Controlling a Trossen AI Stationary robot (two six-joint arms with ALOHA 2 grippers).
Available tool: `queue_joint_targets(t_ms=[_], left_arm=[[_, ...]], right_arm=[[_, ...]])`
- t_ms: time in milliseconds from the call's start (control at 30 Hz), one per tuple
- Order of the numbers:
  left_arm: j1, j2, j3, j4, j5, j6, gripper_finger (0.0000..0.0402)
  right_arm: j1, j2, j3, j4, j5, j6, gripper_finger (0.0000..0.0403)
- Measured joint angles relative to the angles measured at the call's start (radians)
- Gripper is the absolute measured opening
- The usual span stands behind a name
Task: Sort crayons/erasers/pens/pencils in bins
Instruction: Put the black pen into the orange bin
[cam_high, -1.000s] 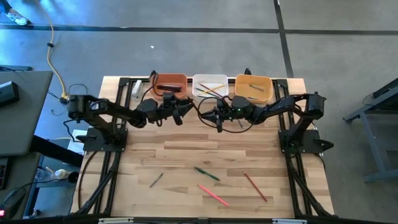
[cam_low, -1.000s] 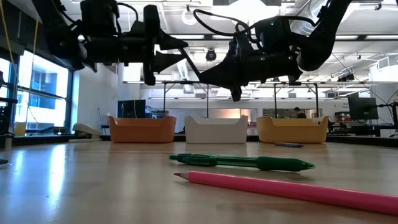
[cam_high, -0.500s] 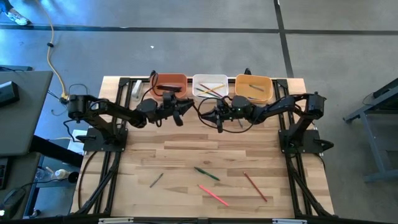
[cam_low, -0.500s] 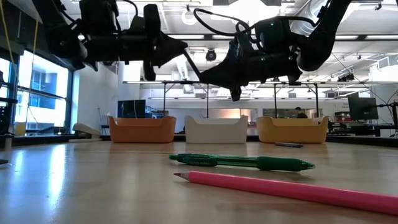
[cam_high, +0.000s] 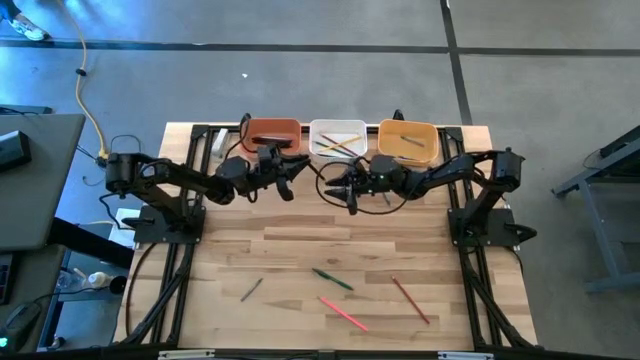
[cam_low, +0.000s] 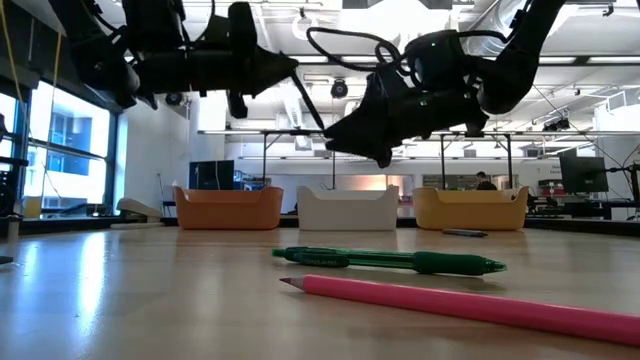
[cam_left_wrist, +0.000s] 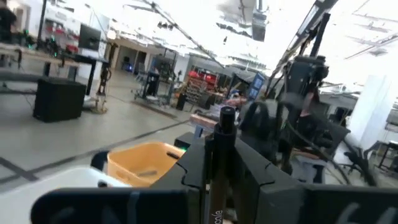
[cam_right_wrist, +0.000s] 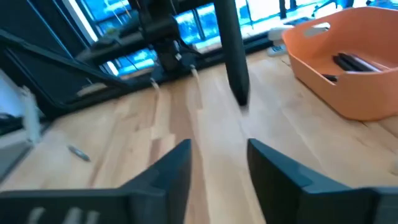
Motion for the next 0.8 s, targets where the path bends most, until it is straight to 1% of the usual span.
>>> queue_joint_targets(t_ms=[100, 200, 300, 367, 467, 600, 733, 800], left_arm=[[0.018, -0.048, 0.0, -0.06, 0.005, 0.026, 0.0026], [0.043, -0.115, 0.0, -0.151, 0.005, 0.059, 0.0027], [0.071, -0.194, 0.0, -0.278, 0.005, 0.094, 0.0027], [0.091, -0.245, 0.0, -0.372, 0.003, 0.116, 0.0026], [0.131, -0.316, 0.0, -0.526, -0.002, 0.136, 0.0027], [0.192, -0.379, 0.046, -0.789, -0.016, 0.162, 0.0027], [0.251, -0.384, 0.141, -1.053, -0.058, 0.216, 0.0027], [0.278, -0.371, 0.19, -1.148, -0.085, 0.261, 0.0027]], right_arm=[[-0.011, -0.003, 0.0, -0.031, 0.013, -0.042, 0.0184], [-0.018, -0.003, -0.001, -0.05, 0.014, -0.071, 0.0204], [-0.026, -0.003, -0.001, -0.052, 0.014, -0.092, 0.0208], [-0.025, -0.003, -0.001, -0.052, 0.015, -0.105, 0.0201], [-0.024, -0.003, -0.001, -0.051, 0.015, -0.129, 0.0178], [-0.018, -0.003, -0.001, -0.052, 0.025, -0.163, 0.0126], [-0.018, -0.003, -0.001, -0.054, 0.025, -0.183, 0.0061], [-0.018, -0.004, -0.001, -0.054, 0.025, -0.184, 0.0027]])
